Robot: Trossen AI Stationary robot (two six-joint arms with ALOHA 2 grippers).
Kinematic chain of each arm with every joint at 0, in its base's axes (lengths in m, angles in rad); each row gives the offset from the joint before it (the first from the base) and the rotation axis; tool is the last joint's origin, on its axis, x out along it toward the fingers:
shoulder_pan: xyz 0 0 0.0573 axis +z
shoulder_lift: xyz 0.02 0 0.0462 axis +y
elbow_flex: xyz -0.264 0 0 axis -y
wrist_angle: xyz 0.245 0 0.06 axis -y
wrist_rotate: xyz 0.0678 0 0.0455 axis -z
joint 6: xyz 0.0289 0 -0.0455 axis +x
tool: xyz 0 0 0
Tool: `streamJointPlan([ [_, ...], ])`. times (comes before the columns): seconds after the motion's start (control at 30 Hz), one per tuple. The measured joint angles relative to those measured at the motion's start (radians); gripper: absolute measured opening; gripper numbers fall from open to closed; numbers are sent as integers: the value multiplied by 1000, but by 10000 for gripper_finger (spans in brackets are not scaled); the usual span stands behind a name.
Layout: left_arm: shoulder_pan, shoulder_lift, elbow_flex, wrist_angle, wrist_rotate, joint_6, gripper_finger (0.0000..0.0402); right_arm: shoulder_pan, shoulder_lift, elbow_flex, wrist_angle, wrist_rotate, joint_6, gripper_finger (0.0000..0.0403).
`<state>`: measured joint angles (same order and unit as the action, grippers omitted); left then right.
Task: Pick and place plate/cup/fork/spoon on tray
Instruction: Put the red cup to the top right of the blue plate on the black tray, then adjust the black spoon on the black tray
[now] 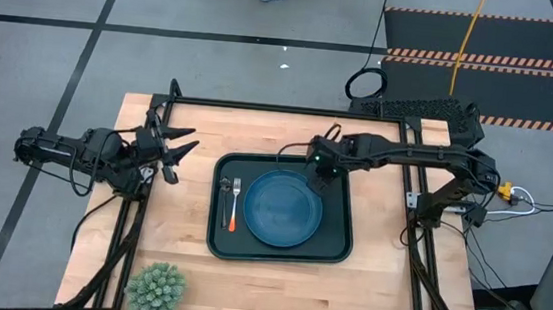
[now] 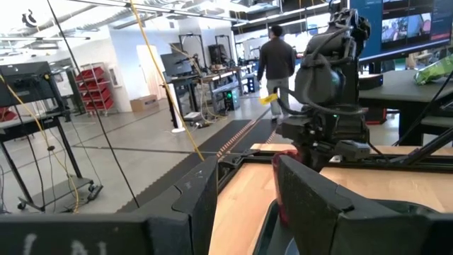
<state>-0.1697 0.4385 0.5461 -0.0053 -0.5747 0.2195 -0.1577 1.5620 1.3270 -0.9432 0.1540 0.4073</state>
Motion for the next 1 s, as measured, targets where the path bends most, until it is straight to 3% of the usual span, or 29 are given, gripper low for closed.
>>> streamJointPlan([
  [0.23,-1,0,0,-4,0,-2,152,-1,0,-2,-2,5,1,70],
  [0.73,0,0,0,-7,0,-3,152,-5,-3,0,0,32,-7,105],
  [1.0,0,0,0,-7,0,-4,152,-7,-68,1,4,55,5,128],
])
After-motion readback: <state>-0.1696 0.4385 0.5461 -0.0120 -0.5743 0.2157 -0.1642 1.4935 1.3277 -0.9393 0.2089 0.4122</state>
